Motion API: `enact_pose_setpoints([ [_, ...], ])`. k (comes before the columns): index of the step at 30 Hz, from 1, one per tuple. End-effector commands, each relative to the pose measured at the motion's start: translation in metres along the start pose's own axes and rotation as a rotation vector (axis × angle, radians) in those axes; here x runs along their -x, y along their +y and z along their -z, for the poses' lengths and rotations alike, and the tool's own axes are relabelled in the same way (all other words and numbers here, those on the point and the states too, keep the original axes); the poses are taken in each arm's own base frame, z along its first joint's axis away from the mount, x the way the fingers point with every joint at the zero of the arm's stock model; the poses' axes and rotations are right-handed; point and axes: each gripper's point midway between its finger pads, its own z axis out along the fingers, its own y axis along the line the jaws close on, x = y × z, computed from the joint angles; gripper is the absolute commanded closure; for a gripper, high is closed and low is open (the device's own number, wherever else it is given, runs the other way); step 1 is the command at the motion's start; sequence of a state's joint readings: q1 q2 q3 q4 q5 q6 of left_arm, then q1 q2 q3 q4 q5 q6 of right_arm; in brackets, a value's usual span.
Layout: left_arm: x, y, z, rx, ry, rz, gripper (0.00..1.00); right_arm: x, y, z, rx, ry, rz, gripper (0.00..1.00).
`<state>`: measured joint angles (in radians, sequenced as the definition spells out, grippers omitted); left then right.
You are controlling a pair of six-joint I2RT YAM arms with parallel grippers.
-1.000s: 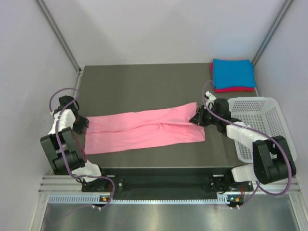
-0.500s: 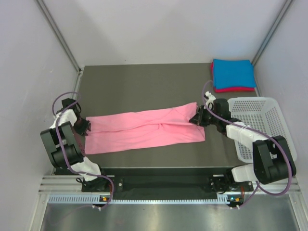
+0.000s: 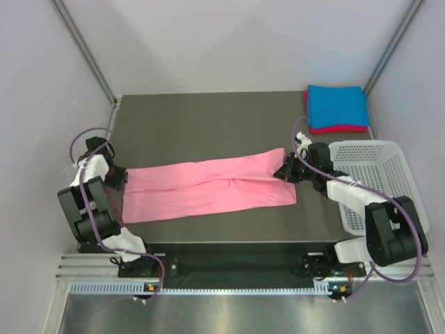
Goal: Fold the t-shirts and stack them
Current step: Fold the tshirt
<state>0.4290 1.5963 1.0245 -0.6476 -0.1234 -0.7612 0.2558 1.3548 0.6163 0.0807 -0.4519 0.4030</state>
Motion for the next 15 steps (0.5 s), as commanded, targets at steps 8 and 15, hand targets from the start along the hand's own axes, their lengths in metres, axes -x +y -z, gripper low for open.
enact_pose_setpoints([
  [8,0.007,-0.002,0.015,-0.014,-0.047,0.128,0.66,0.022,0.017,0.007,0.030,-0.070,0.063,1.00],
  [15,-0.005,0.008,-0.002,0.023,-0.022,0.132,0.66,0.023,0.019,0.008,0.037,-0.073,0.063,1.00],
])
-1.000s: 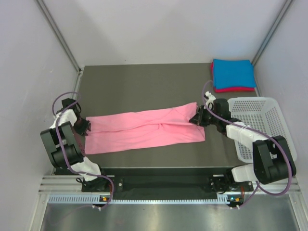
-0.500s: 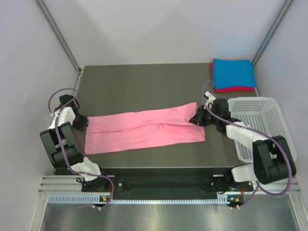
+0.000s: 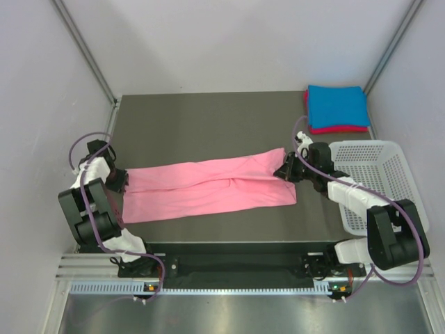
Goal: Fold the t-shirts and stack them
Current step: Fold the tshirt
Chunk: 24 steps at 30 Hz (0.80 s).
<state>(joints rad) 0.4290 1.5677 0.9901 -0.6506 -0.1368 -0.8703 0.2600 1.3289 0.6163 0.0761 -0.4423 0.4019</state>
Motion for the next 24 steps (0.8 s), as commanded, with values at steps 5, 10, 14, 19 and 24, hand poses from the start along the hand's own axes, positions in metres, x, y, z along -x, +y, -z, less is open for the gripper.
enact_pose_setpoints([
  [5,0.000,0.007,-0.011,0.030,-0.018,0.018,0.67,0.017,0.015,0.004,0.038,-0.055,0.055,1.00],
  [10,0.005,0.002,-0.011,0.012,-0.032,0.014,0.77,0.017,0.015,0.004,0.029,-0.054,0.058,1.00],
  [14,0.009,-0.002,-0.009,-0.002,-0.048,0.005,0.93,0.018,0.014,0.007,0.016,-0.065,0.072,1.00],
  [19,0.014,-0.008,-0.005,-0.024,-0.059,-0.004,1.00,0.023,0.013,0.009,0.002,-0.071,0.082,1.00],
  [24,0.028,-0.033,0.013,-0.126,-0.086,-0.030,1.00,0.050,0.023,0.008,0.000,-0.106,0.061,1.00],
])
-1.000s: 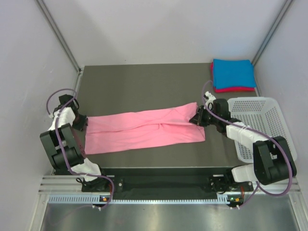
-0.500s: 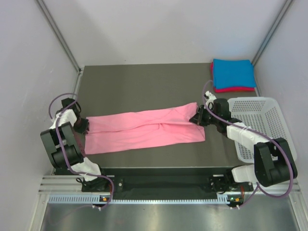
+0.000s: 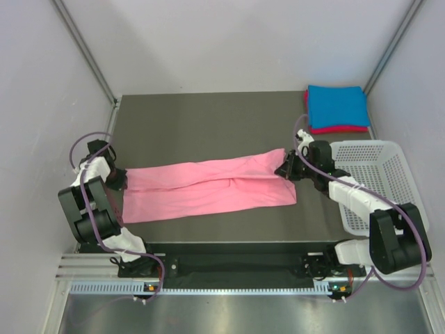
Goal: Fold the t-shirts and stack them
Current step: Fold the tshirt
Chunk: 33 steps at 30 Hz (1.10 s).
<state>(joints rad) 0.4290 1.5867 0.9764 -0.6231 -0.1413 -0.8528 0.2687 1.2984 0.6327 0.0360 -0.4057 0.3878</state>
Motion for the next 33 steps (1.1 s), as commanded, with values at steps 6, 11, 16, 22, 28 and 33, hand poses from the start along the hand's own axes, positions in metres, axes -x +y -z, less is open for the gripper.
enact_pose_setpoints([
  [6,0.036,-0.085,0.038,-0.361,-0.066,0.006,1.00,0.128,0.042,-0.004,0.023,-0.230,0.098,1.00],
  [11,0.050,-0.125,0.036,-0.486,-0.062,0.010,1.00,0.175,0.069,-0.028,0.167,-0.309,0.157,1.00],
  [16,0.066,-0.156,0.029,-0.563,-0.073,-0.015,1.00,0.219,0.076,-0.049,0.189,-0.395,0.223,1.00],
  [22,0.085,-0.183,0.013,-0.577,-0.079,-0.035,1.00,0.245,0.067,-0.087,0.187,-0.437,0.252,1.00],
  [28,0.105,-0.207,-0.006,-0.583,-0.103,-0.048,1.00,0.264,0.045,-0.127,0.127,-0.463,0.225,1.00],
  [33,0.108,-0.234,-0.021,-0.660,-0.070,-0.020,1.00,0.264,0.023,-0.161,0.100,-0.460,0.196,1.00],
])
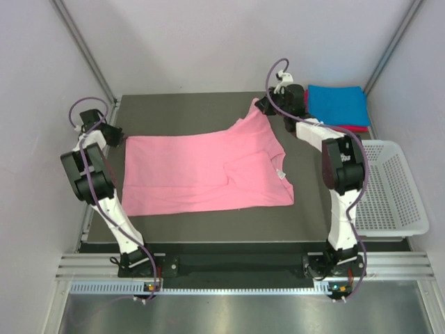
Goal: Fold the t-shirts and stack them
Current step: Fold the tshirt
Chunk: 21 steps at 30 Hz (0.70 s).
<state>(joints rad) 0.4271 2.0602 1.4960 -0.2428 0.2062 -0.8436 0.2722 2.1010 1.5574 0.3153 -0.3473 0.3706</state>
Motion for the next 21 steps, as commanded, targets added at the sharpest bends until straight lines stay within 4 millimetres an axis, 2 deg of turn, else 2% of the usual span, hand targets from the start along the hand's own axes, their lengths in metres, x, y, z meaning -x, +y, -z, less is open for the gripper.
enact_pose_setpoints([
  [1,0.019,-0.033,-0.015,-0.120,-0.043,-0.004,1.00,0.018,-0.001,-0.021,0.002,-0.082,0.031,1.00],
  [2,0.022,-0.044,-0.017,-0.144,-0.045,-0.013,1.00,0.022,-0.004,-0.024,-0.011,-0.093,0.030,1.00],
  [3,0.018,-0.040,-0.028,-0.139,-0.028,-0.009,1.00,0.023,-0.009,-0.026,-0.030,-0.097,0.030,1.00],
  [4,0.016,-0.045,-0.032,-0.151,-0.016,-0.015,1.00,0.016,-0.022,-0.030,-0.081,-0.088,0.021,1.00],
  [5,0.013,-0.049,-0.036,-0.160,-0.006,-0.019,1.00,0.021,-0.024,-0.033,-0.095,-0.088,0.018,1.00],
  [12,0.010,-0.065,-0.056,-0.140,0.012,-0.076,1.00,0.018,-0.030,-0.049,-0.079,-0.075,0.058,1.00],
  [17,0.014,-0.050,-0.049,-0.041,0.005,-0.142,1.00,0.023,-0.035,-0.032,-0.101,-0.079,0.105,1.00],
  [18,0.017,-0.049,-0.043,-0.025,-0.008,-0.158,1.00,0.026,-0.036,-0.029,-0.101,-0.084,0.112,1.00],
  [19,0.016,-0.040,-0.038,0.016,-0.001,-0.185,1.00,0.032,-0.031,-0.024,-0.091,-0.090,0.129,1.00],
  [21,0.024,-0.034,-0.028,0.071,-0.026,-0.222,1.00,0.031,-0.030,-0.018,-0.087,-0.074,0.140,1.00],
])
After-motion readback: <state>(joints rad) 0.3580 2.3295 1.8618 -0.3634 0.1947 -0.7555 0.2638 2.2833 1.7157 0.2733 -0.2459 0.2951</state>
